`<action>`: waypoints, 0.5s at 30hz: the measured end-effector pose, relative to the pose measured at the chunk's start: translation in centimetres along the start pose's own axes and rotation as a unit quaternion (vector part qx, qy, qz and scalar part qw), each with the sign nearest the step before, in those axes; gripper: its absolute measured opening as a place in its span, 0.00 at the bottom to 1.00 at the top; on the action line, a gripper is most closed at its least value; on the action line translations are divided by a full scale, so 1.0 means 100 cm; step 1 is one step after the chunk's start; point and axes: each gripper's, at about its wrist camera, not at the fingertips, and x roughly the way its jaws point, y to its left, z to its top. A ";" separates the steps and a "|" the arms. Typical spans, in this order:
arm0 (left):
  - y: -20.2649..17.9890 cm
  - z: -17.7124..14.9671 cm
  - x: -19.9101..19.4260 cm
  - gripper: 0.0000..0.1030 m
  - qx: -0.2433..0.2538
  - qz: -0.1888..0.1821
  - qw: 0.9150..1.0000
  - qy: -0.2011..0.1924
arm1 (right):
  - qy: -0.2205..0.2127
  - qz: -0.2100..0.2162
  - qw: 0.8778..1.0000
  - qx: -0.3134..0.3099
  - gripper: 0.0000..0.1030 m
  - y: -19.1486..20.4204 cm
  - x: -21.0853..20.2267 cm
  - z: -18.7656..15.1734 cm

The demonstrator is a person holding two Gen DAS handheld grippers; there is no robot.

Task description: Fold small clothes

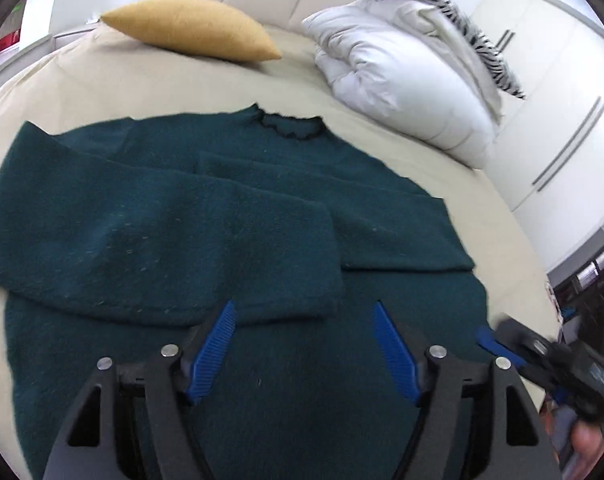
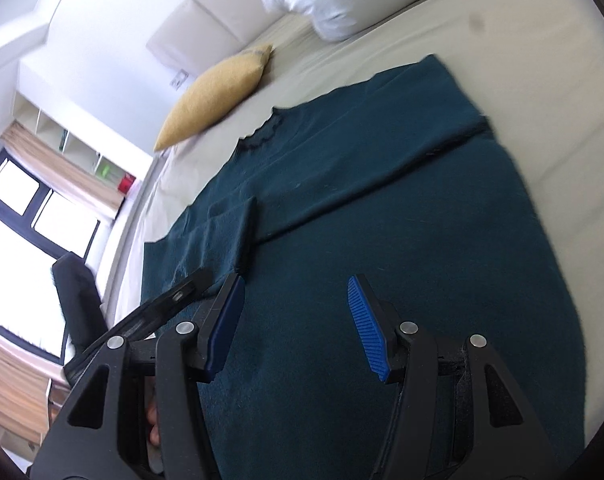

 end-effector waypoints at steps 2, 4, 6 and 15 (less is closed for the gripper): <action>0.010 -0.009 -0.020 0.71 0.002 -0.012 1.000 -0.005 | 0.016 0.006 1.000 -0.018 0.52 0.015 0.019 0.006; 0.026 -0.014 -0.037 0.71 -0.008 -0.014 1.000 -0.012 | 0.027 0.002 0.999 -0.029 0.54 0.028 0.036 0.012; 0.049 -0.017 -0.056 0.71 -0.030 -0.011 0.999 -0.026 | 0.038 0.004 0.998 -0.044 0.55 0.043 0.054 0.016; 0.151 -0.019 -0.115 0.71 -0.129 0.029 0.989 -0.073 | 0.090 -0.041 0.992 -0.076 0.58 0.086 0.141 0.032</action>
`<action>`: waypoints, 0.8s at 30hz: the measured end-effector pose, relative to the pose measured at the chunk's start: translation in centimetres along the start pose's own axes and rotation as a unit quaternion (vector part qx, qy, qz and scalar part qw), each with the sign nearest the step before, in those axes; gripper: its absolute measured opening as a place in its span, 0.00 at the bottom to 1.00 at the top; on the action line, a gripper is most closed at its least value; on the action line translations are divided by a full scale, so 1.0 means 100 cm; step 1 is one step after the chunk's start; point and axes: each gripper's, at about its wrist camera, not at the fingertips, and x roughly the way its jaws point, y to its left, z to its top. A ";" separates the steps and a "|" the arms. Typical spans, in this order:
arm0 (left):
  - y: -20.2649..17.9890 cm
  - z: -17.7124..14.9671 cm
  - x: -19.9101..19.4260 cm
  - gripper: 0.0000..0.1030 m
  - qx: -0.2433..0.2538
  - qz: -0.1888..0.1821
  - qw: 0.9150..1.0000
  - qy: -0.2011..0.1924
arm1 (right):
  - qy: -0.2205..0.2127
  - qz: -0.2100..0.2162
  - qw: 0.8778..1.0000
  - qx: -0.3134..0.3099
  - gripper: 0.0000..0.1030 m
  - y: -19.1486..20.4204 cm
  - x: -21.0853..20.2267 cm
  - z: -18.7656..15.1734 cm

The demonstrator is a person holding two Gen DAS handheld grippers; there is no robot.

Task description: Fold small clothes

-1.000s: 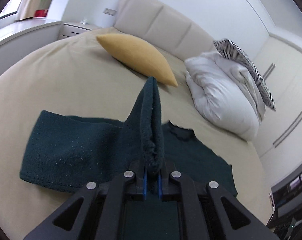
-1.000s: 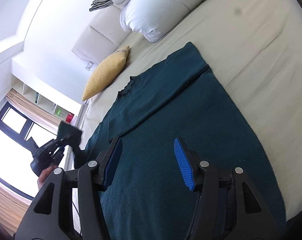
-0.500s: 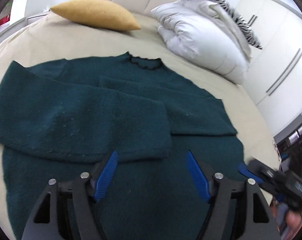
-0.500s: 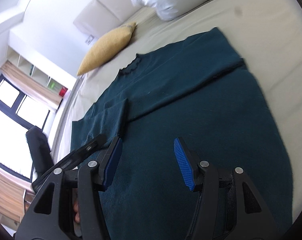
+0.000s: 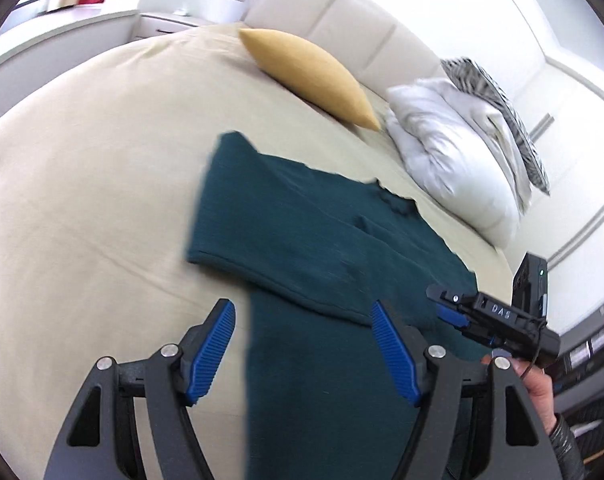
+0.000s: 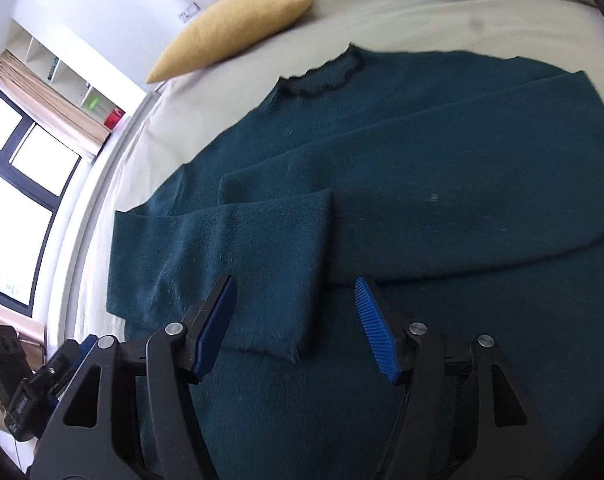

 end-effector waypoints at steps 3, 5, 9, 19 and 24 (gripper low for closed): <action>0.016 0.006 -0.004 0.71 -0.019 0.007 1.000 -0.010 | 0.015 -0.030 0.999 -0.039 0.30 0.020 0.016 0.001; 0.023 0.010 -0.003 0.70 -0.025 0.009 1.000 -0.011 | 0.016 -0.047 0.997 -0.059 0.13 0.028 0.020 -0.003; 0.028 0.018 0.002 0.70 -0.030 0.010 0.999 -0.012 | -0.003 -0.050 0.995 -0.084 0.07 0.040 0.007 -0.003; 0.010 0.054 0.027 0.71 -0.010 0.013 1.000 -0.015 | -0.071 -0.079 0.986 -0.132 0.06 0.016 -0.053 0.047; 0.003 0.074 0.065 0.71 0.001 0.031 0.999 0.014 | -0.029 -0.080 0.993 -0.081 0.06 -0.043 -0.032 0.056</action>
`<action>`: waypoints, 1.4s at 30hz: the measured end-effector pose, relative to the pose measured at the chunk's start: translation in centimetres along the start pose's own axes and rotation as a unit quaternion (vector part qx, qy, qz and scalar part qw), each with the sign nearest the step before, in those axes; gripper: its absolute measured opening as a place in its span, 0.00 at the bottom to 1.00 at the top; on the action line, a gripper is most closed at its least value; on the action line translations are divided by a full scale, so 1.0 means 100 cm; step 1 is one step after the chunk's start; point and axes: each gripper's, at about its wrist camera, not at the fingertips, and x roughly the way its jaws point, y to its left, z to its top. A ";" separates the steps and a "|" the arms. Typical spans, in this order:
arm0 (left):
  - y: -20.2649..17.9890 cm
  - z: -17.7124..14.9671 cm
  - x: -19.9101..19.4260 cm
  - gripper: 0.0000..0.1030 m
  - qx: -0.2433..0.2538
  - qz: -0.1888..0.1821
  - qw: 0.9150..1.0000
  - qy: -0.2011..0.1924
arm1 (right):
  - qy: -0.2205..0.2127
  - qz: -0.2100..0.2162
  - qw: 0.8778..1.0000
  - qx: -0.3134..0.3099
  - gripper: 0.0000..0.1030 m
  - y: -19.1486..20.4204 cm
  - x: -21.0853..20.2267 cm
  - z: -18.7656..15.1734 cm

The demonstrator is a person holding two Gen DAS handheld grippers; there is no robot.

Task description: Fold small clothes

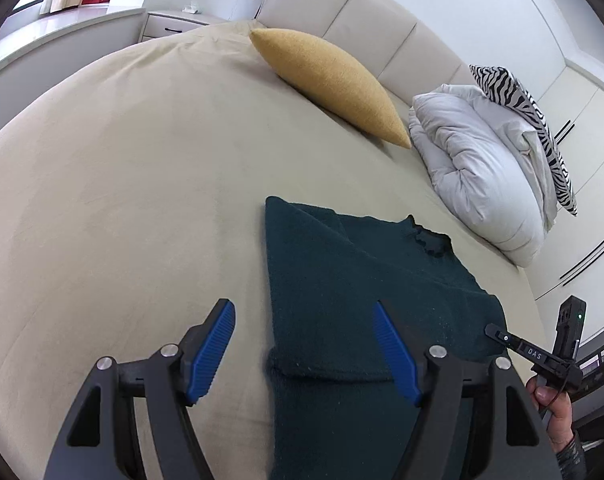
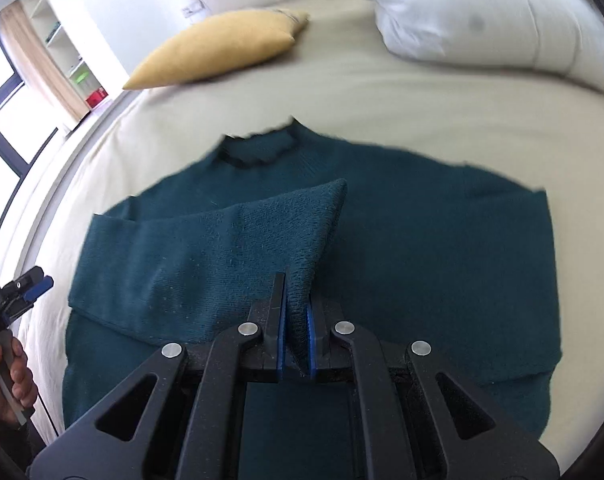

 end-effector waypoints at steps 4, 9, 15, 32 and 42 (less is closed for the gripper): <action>-0.005 0.010 0.034 0.71 0.010 0.029 0.999 0.027 | 0.000 0.018 1.000 0.020 0.10 -0.014 0.014 -0.012; -0.024 0.012 0.064 0.63 0.061 0.074 0.994 0.044 | -0.004 0.038 0.998 0.040 0.17 -0.028 0.022 -0.016; -0.027 0.008 0.073 0.33 0.086 0.101 0.991 0.036 | -0.007 0.075 0.994 0.074 0.24 -0.035 0.027 -0.008; -0.013 0.003 0.066 0.09 0.071 0.102 0.992 0.015 | 0.006 0.043 0.995 0.087 0.06 -0.041 0.050 0.001; -0.014 -0.007 0.025 0.41 0.050 0.074 0.996 -0.007 | -0.019 0.075 0.991 0.113 0.27 -0.043 0.019 -0.006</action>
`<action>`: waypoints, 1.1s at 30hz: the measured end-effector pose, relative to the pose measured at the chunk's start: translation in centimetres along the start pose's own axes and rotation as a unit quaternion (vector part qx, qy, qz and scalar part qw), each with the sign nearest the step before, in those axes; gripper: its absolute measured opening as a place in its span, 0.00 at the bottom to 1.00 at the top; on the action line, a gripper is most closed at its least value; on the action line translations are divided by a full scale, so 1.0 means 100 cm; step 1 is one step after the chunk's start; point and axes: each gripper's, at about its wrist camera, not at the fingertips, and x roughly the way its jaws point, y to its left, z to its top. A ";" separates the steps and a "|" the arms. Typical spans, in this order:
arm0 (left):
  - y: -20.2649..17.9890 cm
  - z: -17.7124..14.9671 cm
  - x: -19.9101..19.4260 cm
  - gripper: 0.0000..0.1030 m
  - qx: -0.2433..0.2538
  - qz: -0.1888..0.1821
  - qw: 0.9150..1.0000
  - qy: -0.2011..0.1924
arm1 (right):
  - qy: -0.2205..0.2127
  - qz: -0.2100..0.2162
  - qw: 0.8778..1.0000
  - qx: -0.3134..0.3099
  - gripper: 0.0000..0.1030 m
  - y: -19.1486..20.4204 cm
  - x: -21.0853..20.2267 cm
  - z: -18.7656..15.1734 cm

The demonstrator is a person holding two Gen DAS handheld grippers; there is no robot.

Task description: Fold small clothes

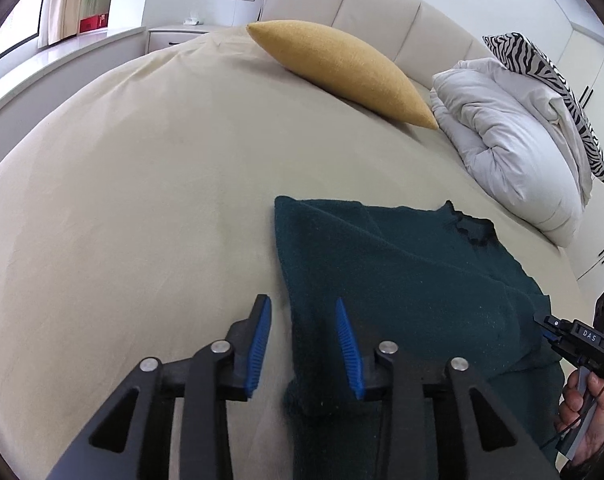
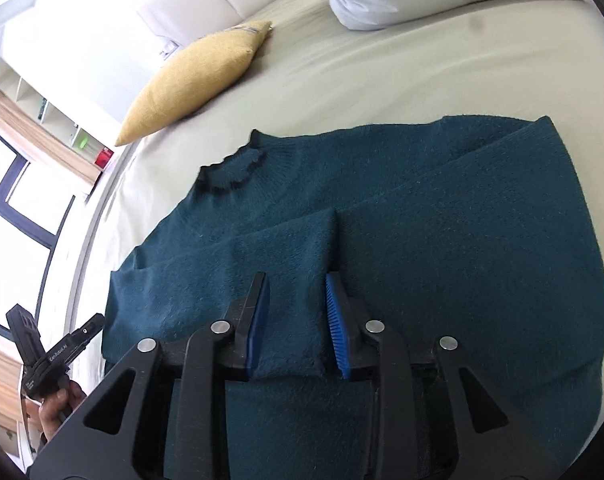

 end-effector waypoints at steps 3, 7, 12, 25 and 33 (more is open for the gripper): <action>-0.013 -0.015 0.012 0.43 0.036 0.016 0.999 0.032 | 0.034 -0.043 0.997 -0.046 0.27 0.010 0.013 -0.013; -0.015 -0.020 0.019 0.33 0.058 0.031 0.997 0.030 | 0.026 -0.061 0.996 -0.061 0.13 0.014 0.014 -0.016; -0.011 -0.017 0.016 0.11 0.064 0.016 0.997 0.037 | 0.013 -0.069 0.995 -0.069 0.06 0.019 0.001 -0.017; -0.002 -0.025 0.016 0.16 0.060 0.024 0.997 0.034 | 0.024 -0.025 0.999 -0.015 0.06 -0.015 0.007 -0.018; -0.011 -0.015 -0.016 0.34 0.067 0.056 0.996 -0.006 | -0.009 -0.054 0.999 0.000 0.12 -0.011 -0.036 -0.023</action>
